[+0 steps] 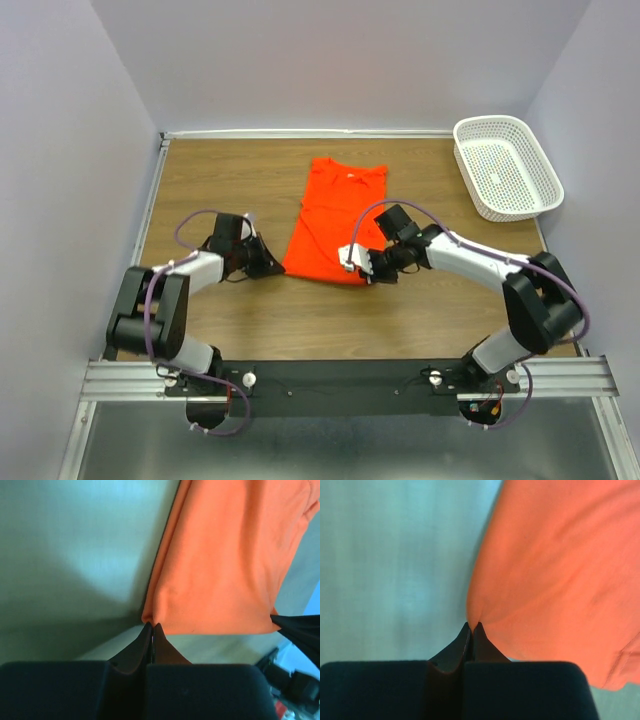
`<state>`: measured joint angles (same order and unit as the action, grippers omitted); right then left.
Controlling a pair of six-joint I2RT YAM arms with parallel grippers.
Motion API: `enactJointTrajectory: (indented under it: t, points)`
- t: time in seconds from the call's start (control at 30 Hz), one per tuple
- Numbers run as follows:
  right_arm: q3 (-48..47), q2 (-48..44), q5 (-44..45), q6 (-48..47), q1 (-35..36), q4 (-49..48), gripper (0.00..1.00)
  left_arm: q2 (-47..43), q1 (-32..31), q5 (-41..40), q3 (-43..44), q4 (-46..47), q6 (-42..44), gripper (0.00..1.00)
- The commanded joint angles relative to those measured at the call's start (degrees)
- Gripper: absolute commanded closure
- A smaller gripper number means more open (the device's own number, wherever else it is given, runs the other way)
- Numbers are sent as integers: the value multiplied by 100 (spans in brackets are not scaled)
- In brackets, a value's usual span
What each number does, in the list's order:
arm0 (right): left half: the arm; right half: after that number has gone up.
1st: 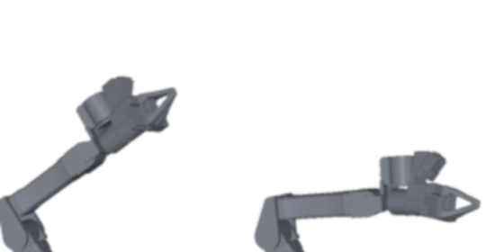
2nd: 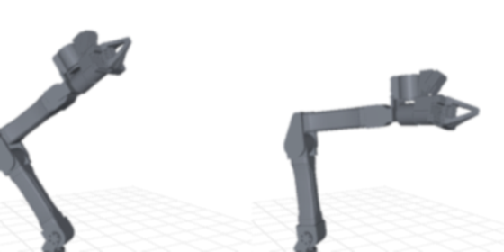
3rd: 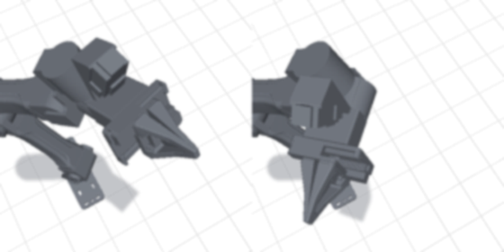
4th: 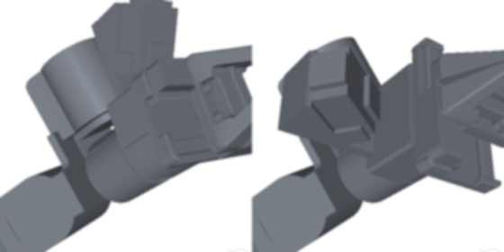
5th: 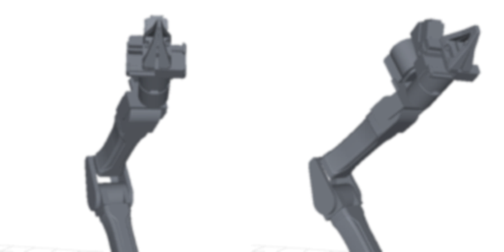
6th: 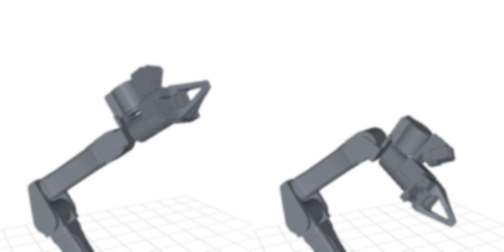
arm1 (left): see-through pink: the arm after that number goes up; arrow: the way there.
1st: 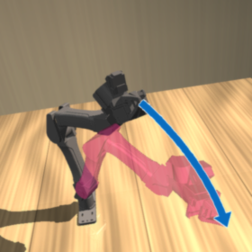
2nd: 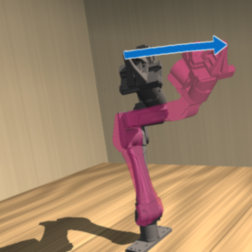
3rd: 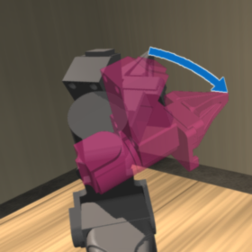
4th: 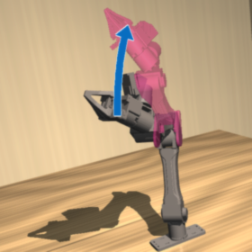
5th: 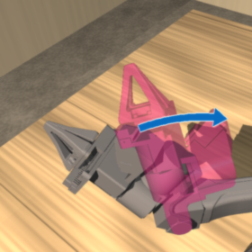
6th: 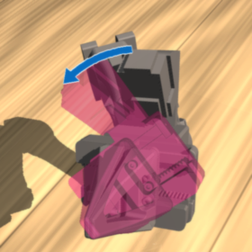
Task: Fold and stack the t-shirts
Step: Fold the tshirt
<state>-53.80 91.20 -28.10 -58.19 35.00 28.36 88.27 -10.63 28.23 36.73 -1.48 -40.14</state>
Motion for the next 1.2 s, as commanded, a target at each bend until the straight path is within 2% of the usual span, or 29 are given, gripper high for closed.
enactJointTrajectory:
  t: [0.0, 0.07, 0.17, 0.37, 0.57, 0.73, 0.87, 1.0, 1.1, 1.17]
  points:
    - [282, -558, -846, -149, 200, 1014, 99, -827, -27, 288, -649, -222, -204, 100]
    - [256, -699, -786, 79, 200, 987, 99, -1205, -9, 280, -711, -309, -240, 100]
    - [20, -691, -540, 377, 200, 900, 99, -1303, -9, 262, -519, -327, -327, 100]
    - [-578, -393, 190, 862, -2, 452, 99, -874, 17, 262, 421, -64, -433, 100]
    - [-1535, 283, 568, 1301, -1002, -14, 99, 338, 9, 447, 2003, 401, -635, 100]
    - [-2546, 1188, 910, 1758, -1250, -286, 99, 1838, -35, 842, 3672, 780, -872, 100]
    - [-3135, 1786, 1525, 2408, -1566, -988, 100, 2720, -123, 1035, 4884, 1447, -1319, 100]
    - [-3356, 2086, 1825, 2682, -1769, -1473, 99, 3564, -220, 1229, 5582, 2353, -1831, 100]
    - [-3365, 2139, 1887, 2822, -1865, -1702, 99, 4293, -351, 1466, 6747, 2818, -2111, 100]
    - [-3216, 2060, 1991, 2927, -1944, -2095, 99, 4679, -422, 1449, 7118, 3056, -2314, 100]
